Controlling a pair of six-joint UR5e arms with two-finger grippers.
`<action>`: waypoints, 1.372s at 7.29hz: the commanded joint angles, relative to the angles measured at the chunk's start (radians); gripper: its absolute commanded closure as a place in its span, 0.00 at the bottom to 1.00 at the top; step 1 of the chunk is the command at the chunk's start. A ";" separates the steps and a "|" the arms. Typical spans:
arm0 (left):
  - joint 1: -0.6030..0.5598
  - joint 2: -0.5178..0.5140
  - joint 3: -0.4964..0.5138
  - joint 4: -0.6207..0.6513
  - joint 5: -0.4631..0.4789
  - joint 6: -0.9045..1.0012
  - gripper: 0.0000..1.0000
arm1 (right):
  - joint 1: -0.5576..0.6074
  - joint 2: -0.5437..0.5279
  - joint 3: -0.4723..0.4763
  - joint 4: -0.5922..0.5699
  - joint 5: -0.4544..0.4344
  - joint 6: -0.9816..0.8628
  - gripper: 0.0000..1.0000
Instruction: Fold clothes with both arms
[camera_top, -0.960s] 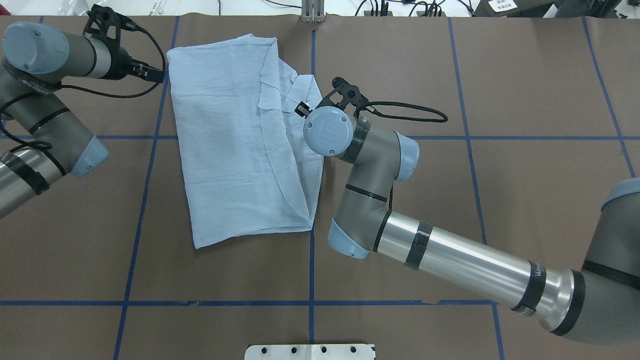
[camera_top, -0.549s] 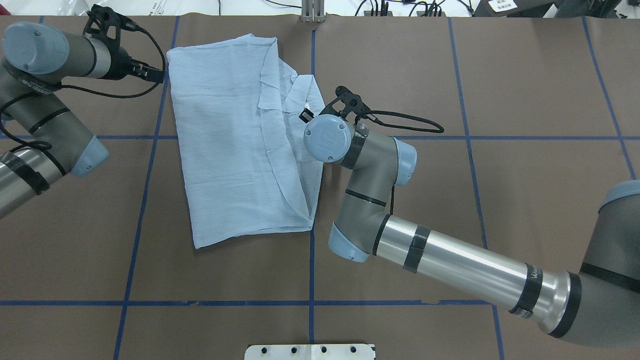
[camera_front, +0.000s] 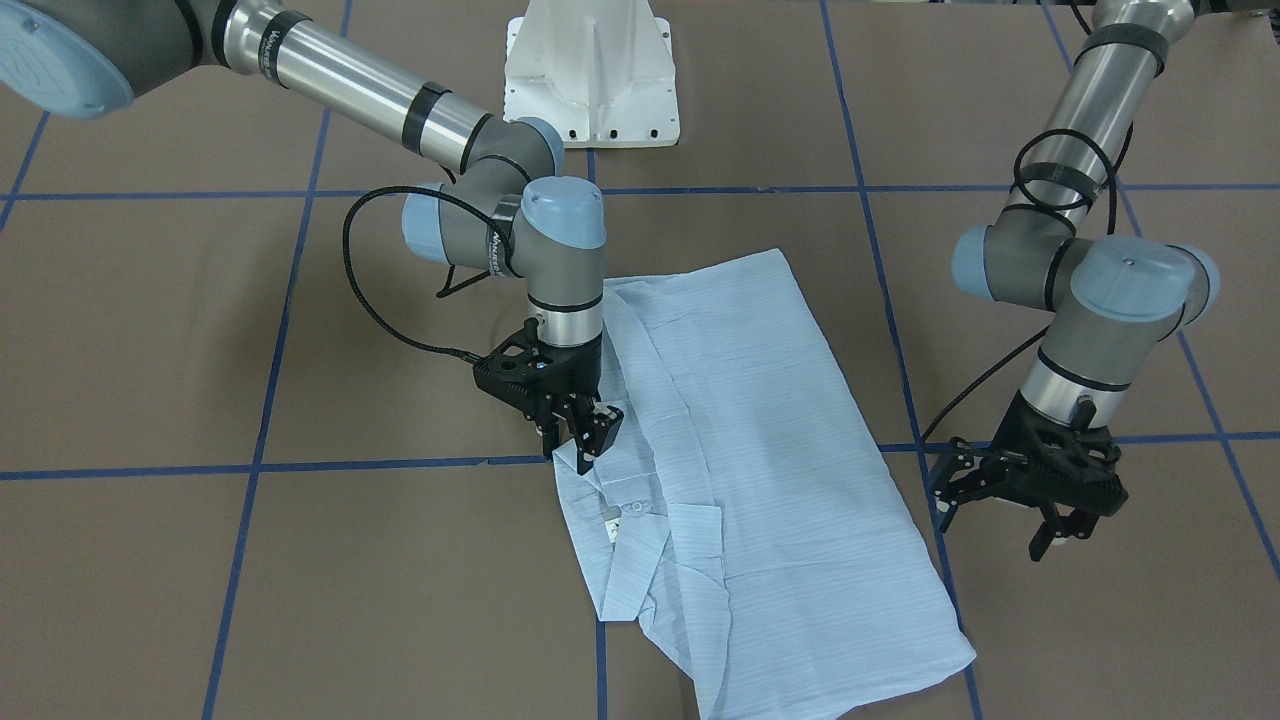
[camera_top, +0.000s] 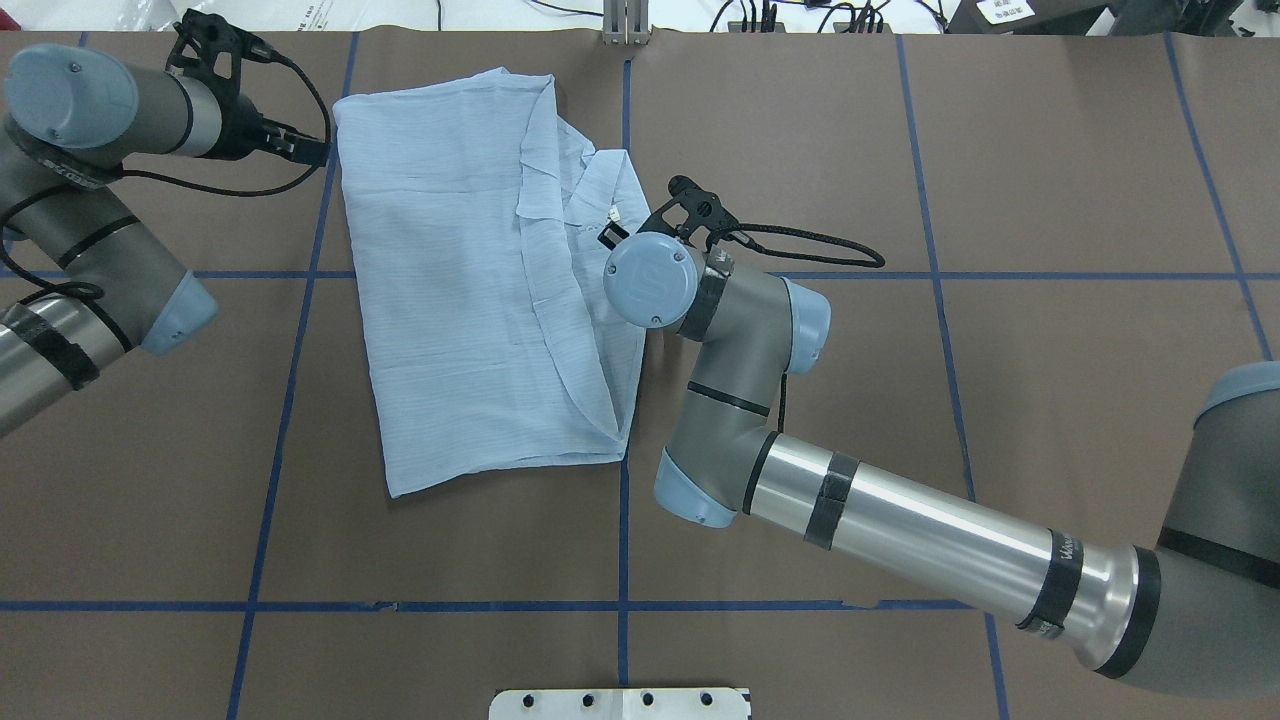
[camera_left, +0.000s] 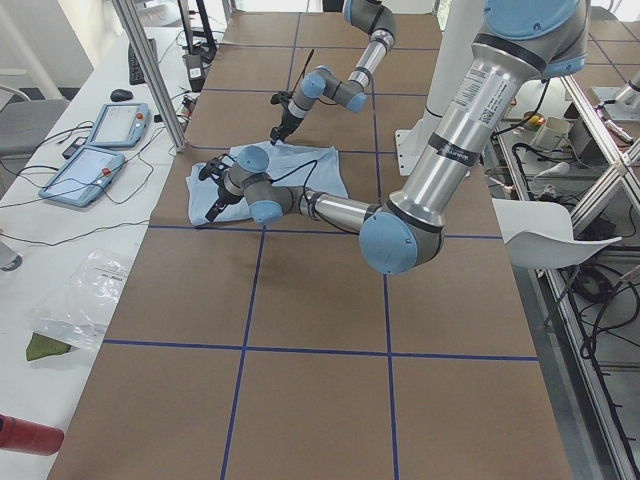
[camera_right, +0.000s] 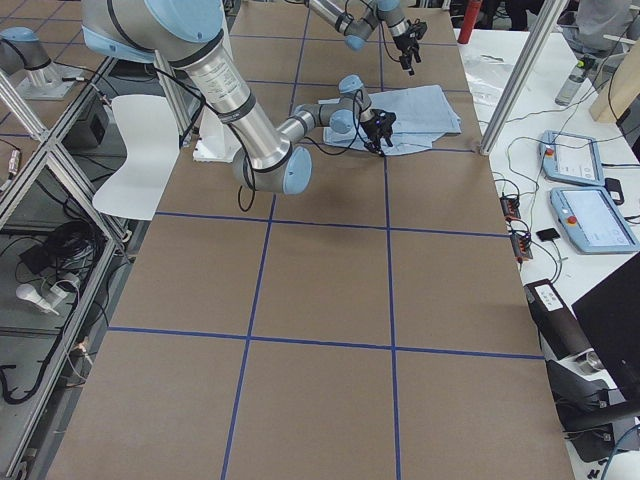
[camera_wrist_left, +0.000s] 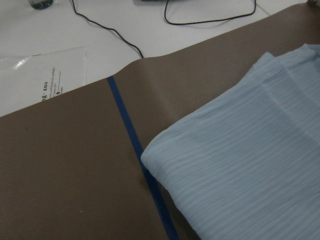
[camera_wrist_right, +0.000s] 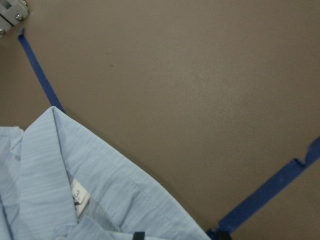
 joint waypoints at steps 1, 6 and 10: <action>0.000 0.001 -0.001 0.000 0.000 0.000 0.00 | -0.001 0.003 0.014 0.004 -0.008 0.004 1.00; 0.002 0.023 -0.018 -0.022 0.000 -0.056 0.00 | -0.081 -0.353 0.440 0.002 -0.040 -0.038 1.00; 0.002 0.023 -0.017 -0.022 0.000 -0.056 0.00 | -0.072 -0.415 0.470 0.019 -0.043 -0.178 1.00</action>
